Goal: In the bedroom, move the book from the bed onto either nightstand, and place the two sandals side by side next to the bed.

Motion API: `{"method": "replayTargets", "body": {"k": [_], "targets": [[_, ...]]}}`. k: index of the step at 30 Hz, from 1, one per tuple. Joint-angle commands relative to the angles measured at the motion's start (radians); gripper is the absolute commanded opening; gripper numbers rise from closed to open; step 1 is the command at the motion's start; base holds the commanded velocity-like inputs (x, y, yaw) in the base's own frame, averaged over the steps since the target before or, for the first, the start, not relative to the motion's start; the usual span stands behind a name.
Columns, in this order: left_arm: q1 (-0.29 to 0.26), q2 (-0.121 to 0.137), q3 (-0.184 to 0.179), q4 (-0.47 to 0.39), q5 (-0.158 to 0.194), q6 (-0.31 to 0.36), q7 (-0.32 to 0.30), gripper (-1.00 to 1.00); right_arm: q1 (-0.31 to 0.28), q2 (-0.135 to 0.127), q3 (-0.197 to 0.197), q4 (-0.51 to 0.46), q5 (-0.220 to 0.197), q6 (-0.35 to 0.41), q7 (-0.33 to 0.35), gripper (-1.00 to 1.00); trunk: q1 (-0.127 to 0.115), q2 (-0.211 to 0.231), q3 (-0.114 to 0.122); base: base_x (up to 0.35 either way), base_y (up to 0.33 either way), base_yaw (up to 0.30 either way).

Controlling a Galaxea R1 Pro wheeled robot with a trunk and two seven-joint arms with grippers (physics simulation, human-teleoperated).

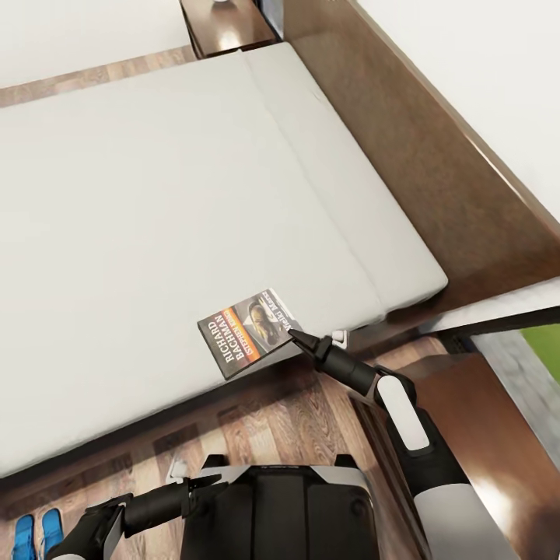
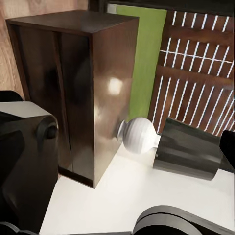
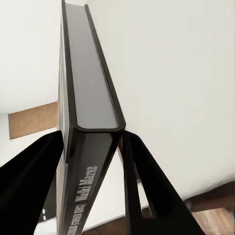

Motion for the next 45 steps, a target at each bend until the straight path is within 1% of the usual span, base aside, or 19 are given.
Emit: {"method": "replayTargets", "body": {"k": [1, 25, 37, 45], "targets": [[-0.001, -0.001, 0.008, -0.001, -0.011, 0.011, -0.006, 1.00, 0.000, 0.000, -0.001, 0.000, -0.004, 0.005, 0.002, -1.00, -0.004, 0.006, 0.003, 0.000, 0.000, 0.294], [-0.001, 0.000, 0.008, -0.001, -0.011, 0.011, -0.007, 1.00, 0.000, 0.002, -0.001, 0.000, -0.004, 0.005, 0.002, -1.00, -0.096, 0.174, 0.078, 0.000, 0.000, 0.294], [-0.001, 0.002, 0.010, -0.001, -0.010, 0.011, -0.008, 1.00, 0.000, 0.002, -0.001, 0.000, -0.004, 0.005, 0.002, -1.00, -0.096, 0.174, 0.078, 0.000, 0.000, 0.294], [-0.001, 0.016, 0.010, -0.001, -0.007, 0.012, -0.008, 1.00, 0.000, 0.002, -0.001, 0.000, -0.003, 0.005, 0.002, -1.00, -0.096, 0.174, 0.078, 0.000, 0.000, 0.294]]}}
